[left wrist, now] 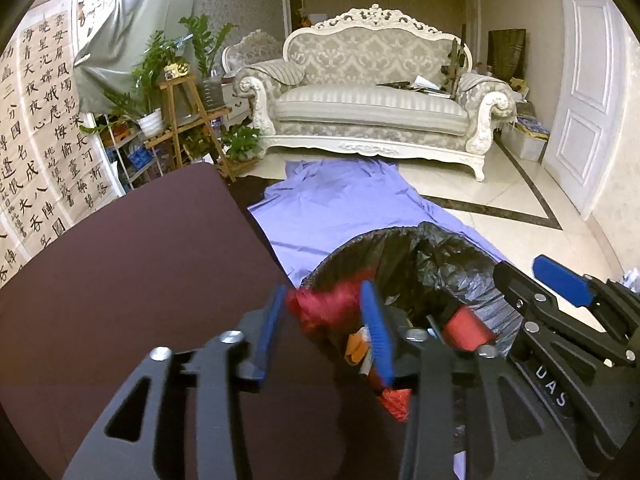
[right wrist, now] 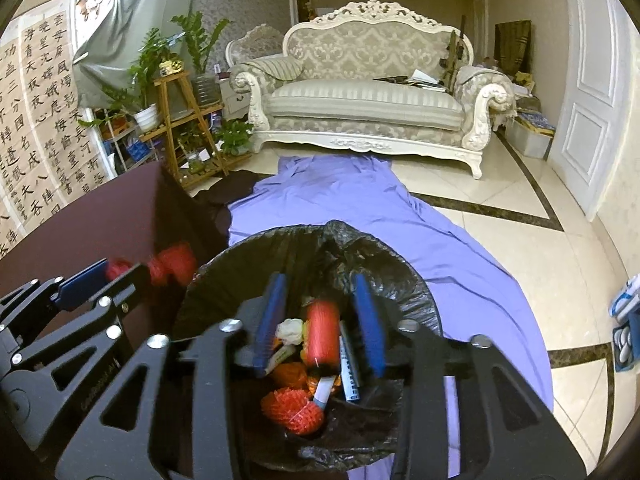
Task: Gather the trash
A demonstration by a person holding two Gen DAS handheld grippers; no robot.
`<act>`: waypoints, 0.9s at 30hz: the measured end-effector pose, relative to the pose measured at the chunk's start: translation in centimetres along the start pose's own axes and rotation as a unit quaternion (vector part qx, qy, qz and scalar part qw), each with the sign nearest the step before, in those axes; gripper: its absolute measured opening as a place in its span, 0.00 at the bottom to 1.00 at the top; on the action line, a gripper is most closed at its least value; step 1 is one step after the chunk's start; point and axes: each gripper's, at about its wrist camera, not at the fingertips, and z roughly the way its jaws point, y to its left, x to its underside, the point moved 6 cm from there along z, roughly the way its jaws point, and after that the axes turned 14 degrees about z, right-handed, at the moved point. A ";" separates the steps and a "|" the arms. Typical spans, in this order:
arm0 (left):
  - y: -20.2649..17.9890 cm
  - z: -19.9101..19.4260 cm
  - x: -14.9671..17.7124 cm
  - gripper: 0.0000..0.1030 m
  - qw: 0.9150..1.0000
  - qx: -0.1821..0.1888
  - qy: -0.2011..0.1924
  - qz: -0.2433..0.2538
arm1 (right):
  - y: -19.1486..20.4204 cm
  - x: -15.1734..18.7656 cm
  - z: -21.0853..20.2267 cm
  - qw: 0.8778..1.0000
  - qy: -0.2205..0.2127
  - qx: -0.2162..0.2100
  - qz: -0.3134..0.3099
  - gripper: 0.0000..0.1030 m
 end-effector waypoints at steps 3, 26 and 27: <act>0.2 -0.1 0.2 0.55 1.000 -0.004 0.000 -0.002 | -0.4 0.0 -0.1 1.000 -0.003 0.005 0.004 0.43; 3.6 -7.4 3.0 0.81 0.998 -0.037 -0.030 -0.036 | 0.6 0.5 -7.8 0.998 -0.057 0.004 -0.009 0.75; 3.8 -7.7 3.2 0.81 0.998 -0.039 -0.031 -0.037 | 0.7 0.6 -8.0 0.998 -0.058 0.003 -0.010 0.75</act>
